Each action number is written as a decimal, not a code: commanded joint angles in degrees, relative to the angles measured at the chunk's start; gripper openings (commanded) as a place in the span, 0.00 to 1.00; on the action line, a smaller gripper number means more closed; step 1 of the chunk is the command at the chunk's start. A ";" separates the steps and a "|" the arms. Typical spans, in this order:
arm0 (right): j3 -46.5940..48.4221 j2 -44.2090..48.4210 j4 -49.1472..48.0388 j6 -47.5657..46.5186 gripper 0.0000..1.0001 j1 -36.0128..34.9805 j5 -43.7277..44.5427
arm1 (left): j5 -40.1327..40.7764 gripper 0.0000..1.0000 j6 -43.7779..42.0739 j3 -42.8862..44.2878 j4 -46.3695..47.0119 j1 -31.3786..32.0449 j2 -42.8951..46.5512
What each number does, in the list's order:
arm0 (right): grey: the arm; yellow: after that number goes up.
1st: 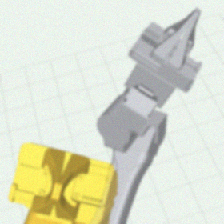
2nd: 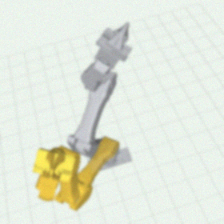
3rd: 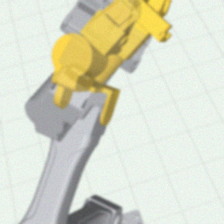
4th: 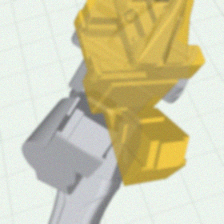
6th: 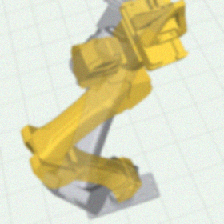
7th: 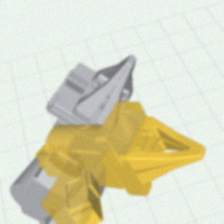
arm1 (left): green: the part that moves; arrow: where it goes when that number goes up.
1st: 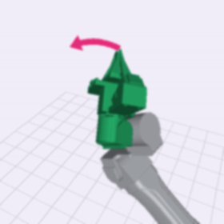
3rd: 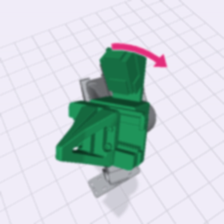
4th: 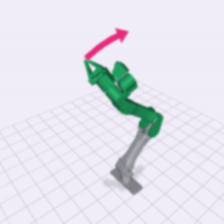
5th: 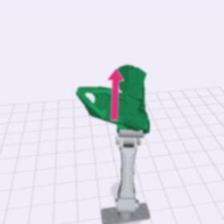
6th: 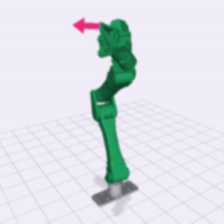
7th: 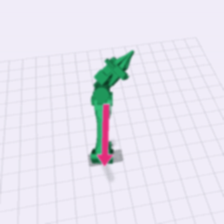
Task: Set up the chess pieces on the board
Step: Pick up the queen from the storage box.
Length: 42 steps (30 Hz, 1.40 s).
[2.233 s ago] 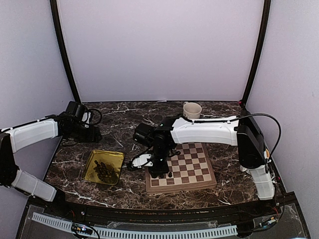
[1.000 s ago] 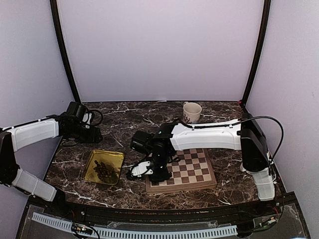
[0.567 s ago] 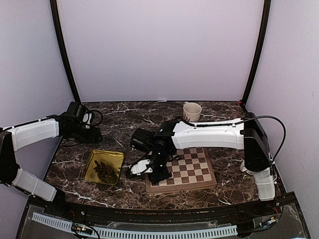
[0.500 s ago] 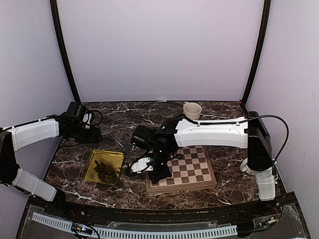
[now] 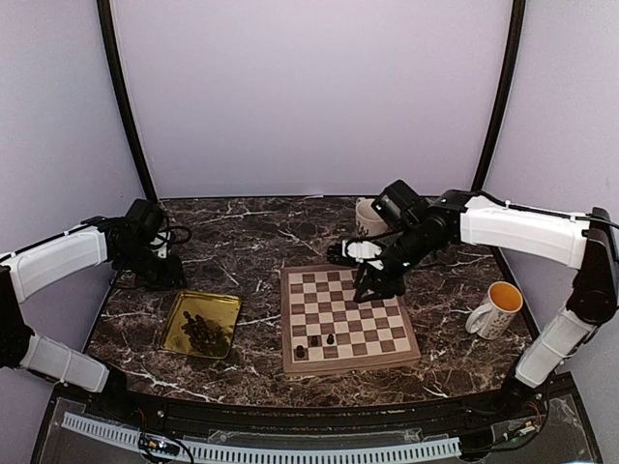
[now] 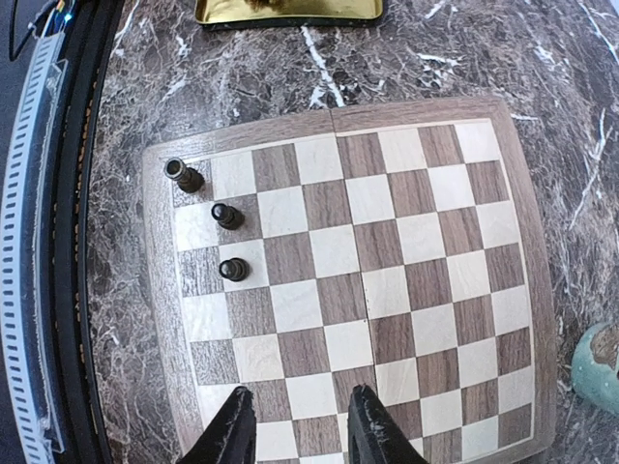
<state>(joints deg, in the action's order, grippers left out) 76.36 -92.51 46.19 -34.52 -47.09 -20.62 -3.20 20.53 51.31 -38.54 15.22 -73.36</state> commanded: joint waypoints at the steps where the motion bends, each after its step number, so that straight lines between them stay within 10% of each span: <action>1: -9.56 7.86 -11.01 1.67 0.33 4.22 -7.48 | -0.46 0.44 1.67 1.19 -8.74 1.97 1.05; 10: -22.24 16.00 -21.73 3.18 0.35 10.13 -10.76 | 0.24 0.35 3.36 0.03 -10.61 5.00 -2.93; 42: -23.05 14.99 -20.71 -0.05 0.35 10.65 -8.63 | 10.50 0.08 1.54 6.12 -3.98 8.06 -14.34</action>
<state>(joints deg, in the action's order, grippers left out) 54.02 -77.36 26.76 -34.02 -36.73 -29.71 4.03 23.62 55.24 -43.94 23.11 -88.47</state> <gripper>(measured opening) 0.354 0.131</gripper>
